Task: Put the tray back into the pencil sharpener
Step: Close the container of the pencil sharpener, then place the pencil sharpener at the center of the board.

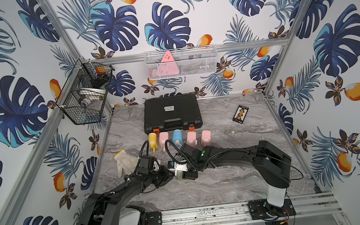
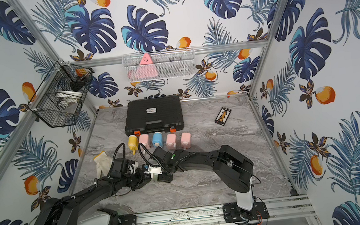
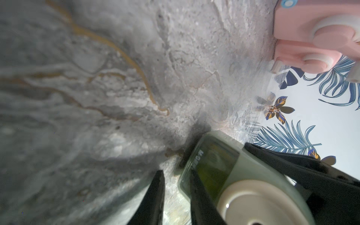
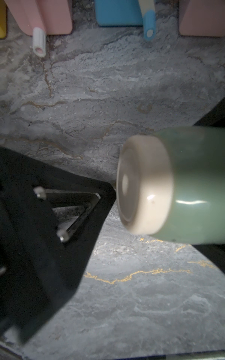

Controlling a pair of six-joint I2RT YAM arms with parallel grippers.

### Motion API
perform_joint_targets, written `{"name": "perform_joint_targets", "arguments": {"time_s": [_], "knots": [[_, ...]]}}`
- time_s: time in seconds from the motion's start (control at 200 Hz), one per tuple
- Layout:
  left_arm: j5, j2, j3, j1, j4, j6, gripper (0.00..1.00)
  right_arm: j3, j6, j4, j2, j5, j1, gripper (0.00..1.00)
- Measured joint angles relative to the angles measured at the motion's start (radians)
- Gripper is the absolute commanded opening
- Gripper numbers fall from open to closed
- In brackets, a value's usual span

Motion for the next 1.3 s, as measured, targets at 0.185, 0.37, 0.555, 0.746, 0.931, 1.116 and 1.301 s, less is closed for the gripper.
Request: {"name": "perform_joint_targets", "arguments": {"time_s": [0.185,0.37,0.555,0.746,0.931,1.116,1.301], "knots": [[-0.152,-0.183,0.097,-0.001,-0.181,0.044,0.31,-0.055,0.021,0.011,-0.068,0.016,0.003,0.52],[-0.356,-0.286,0.175,-0.001,-0.375,0.056,0.31,-0.127,0.093,-0.013,-0.190,0.062,0.003,0.49],[-0.520,-0.281,0.240,-0.001,-0.482,0.076,0.32,-0.183,0.256,-0.079,-0.335,0.148,0.003,0.32],[-0.633,-0.216,0.332,0.000,-0.523,0.127,0.33,-0.212,0.488,-0.136,-0.489,0.290,0.003,0.22],[-0.706,-0.189,0.385,0.006,-0.526,0.153,0.33,-0.095,0.773,-0.337,-0.461,0.497,-0.016,0.21],[-0.758,-0.203,0.391,0.010,-0.519,0.148,0.33,-0.017,0.957,-0.492,-0.406,0.573,-0.097,0.22],[-0.780,-0.233,0.392,0.012,-0.520,0.139,0.33,-0.042,1.047,-0.500,-0.405,0.507,-0.288,0.23]]}}
